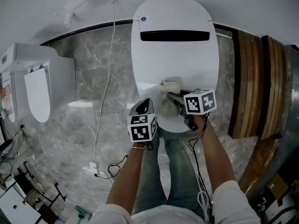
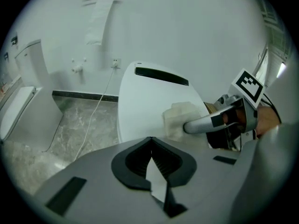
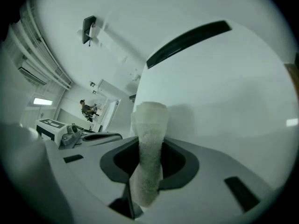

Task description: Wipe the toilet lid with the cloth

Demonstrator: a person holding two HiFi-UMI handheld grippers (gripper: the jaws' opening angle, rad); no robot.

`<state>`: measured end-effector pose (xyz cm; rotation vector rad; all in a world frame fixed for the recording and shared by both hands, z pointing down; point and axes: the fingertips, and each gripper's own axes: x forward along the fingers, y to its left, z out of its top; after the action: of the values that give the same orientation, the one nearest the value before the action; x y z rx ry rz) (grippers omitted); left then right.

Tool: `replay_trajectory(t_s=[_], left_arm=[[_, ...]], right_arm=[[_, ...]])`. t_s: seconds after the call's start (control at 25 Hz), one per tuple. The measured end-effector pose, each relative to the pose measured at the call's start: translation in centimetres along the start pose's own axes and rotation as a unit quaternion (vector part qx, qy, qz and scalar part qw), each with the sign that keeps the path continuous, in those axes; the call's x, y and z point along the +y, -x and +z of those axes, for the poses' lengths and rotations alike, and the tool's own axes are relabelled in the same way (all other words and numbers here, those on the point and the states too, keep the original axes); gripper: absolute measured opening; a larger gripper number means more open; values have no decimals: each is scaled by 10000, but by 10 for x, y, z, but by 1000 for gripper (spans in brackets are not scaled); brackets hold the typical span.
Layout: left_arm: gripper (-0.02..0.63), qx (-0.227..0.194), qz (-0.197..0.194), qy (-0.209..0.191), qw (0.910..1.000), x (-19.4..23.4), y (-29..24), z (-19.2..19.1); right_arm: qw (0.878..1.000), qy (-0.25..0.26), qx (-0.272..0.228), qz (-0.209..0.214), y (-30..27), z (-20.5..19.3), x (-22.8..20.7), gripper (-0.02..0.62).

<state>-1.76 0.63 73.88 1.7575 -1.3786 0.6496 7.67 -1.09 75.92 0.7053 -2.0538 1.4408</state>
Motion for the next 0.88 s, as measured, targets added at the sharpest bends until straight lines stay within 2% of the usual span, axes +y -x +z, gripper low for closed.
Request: replay_trajectory(t_s=[0.16,0.32,0.56,0.88], left_arm=[[14,-23,167,187,9997,26,13,-10],[14,-114,185,347,9992,36,18,-16],[14,-99,-44,394,9992,6,8,-20],[14,79,-517,72,9986,-62,-17,-24]], right_arm=[[9993,64,164,337,-48,-15,51,106],[9992,207,287,179,-65,-20,55,106],[9980,396,492,-99,-34,-24,24,106],[9972,22,353,-656,49,-44,-54,107]])
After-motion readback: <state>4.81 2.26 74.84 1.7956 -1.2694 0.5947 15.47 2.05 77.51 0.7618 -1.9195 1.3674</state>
